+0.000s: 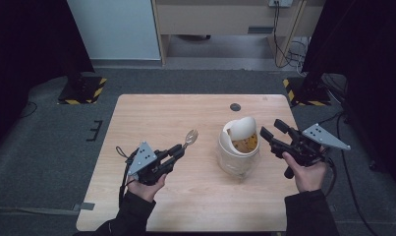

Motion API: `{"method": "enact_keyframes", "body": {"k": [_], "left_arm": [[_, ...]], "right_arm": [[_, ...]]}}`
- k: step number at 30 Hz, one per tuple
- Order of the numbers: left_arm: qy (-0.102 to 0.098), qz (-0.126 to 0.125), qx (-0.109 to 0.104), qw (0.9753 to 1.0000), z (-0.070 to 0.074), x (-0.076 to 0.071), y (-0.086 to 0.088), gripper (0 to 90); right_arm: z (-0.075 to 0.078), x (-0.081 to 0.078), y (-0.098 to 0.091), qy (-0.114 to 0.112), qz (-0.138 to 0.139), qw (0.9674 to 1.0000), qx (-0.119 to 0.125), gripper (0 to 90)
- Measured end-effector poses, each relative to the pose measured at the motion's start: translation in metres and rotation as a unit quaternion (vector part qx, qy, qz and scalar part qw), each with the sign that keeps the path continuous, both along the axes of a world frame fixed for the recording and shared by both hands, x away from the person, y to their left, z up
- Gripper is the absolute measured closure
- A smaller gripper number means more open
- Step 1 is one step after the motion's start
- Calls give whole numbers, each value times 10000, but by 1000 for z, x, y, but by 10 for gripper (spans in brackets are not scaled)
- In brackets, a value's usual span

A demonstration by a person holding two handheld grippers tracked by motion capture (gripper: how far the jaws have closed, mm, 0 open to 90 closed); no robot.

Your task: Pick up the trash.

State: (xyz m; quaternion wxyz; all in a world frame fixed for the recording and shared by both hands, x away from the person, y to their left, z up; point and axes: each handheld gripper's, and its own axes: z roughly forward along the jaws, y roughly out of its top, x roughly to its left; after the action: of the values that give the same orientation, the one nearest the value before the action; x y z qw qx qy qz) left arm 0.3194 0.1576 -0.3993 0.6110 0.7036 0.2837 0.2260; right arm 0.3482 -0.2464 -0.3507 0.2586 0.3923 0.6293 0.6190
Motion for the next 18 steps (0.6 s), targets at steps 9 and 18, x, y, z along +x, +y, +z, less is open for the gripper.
{"method": "enact_keyframes", "body": {"k": [9, 18], "left_arm": [[-203, -311, 110, 9993, 2, -6, -24, 797], [-289, -449, 201, 9984, 2, -5, -45, 797]], "right_arm": [[5, 0, 22, 10, 355, 9993, 99, 422], [3, 0, 33, 127, 627, 9976, 266, 462]]}}
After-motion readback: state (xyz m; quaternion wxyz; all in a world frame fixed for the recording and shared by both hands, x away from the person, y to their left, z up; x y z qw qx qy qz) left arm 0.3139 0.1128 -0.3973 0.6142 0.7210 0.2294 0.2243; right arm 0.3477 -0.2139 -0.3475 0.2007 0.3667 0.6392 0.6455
